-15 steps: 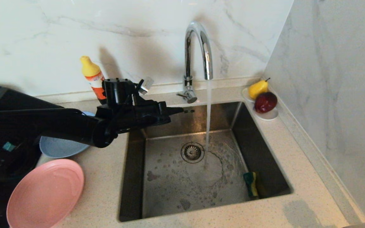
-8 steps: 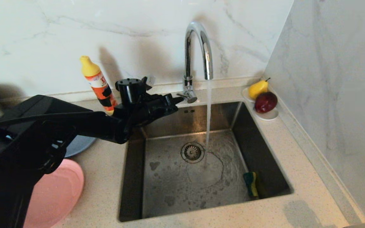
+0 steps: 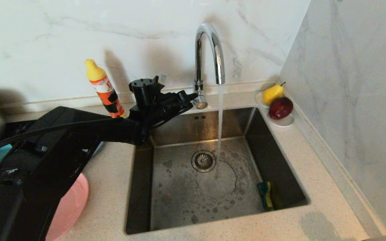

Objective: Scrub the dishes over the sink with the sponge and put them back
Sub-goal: Turn off the faucet

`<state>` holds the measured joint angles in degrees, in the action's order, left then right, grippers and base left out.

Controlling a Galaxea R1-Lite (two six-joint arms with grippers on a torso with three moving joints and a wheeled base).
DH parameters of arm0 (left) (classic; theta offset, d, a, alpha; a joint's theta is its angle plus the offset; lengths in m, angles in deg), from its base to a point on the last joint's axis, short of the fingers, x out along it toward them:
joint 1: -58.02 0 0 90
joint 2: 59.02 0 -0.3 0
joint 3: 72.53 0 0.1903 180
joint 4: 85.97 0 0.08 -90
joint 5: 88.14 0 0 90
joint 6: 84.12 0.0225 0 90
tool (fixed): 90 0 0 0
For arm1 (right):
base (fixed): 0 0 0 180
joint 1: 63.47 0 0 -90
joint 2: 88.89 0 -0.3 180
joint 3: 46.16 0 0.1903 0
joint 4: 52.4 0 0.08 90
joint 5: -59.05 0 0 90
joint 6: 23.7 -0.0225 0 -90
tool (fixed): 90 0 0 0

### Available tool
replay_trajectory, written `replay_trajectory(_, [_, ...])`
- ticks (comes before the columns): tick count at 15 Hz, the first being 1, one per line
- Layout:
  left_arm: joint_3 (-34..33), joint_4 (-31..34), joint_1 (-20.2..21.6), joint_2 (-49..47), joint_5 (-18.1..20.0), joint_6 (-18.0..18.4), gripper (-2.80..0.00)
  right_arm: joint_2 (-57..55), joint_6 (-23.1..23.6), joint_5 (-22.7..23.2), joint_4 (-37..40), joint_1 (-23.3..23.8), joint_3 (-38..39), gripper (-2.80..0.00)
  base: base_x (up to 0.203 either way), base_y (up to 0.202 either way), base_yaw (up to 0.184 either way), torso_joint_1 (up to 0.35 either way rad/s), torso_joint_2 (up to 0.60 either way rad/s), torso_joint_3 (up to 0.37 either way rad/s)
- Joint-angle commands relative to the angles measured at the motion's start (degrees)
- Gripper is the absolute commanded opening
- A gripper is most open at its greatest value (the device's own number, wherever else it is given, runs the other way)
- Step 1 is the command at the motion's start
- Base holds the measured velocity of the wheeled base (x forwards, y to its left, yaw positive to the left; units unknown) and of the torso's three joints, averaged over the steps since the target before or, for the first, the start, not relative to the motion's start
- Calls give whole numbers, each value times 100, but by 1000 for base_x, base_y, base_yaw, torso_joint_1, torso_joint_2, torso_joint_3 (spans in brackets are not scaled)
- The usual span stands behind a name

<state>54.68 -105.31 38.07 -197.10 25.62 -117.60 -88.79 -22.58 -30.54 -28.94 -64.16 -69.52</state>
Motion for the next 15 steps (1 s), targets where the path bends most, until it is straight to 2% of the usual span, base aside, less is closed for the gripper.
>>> replay_trajectory(1, [438,-36,-1,-355,-139,-25,-280,8,2,11,-1,-2,0,-280,0,0,0,0,0,0])
replay_trajectory(2, [592,-32,-1,-450,-299,-26,-280,8,2,2,-1,-2,0,-280,0,0,0,0,0,0])
replay_trajectory(5, [596,-35,-1,-386,-363,-38,-280,8,2,2,-1,-2,0,-280,0,0,0,0,0,0])
replay_trajectory(7, [391,-37,-3,-179,-555,-116,-280,8,2,4,-1,-2,0,-280,0,0,0,0,0,0])
replay_trajectory(10, [-772,-285,-102,693,-616,-157,-280,8,2,2,-1,-2,0,-280,0,0,0,0,0,0])
replay_trajectory(13, [-2018,-788,-236,2012,-566,-139,-280,8,2,2,-1,-2,0,-280,0,0,0,0,0,0])
replay_trajectory(15, [-2768,-877,-269,3007,-562,-111,-280,8,2,10,-1,-2,0,-280,0,0,0,0,0,0])
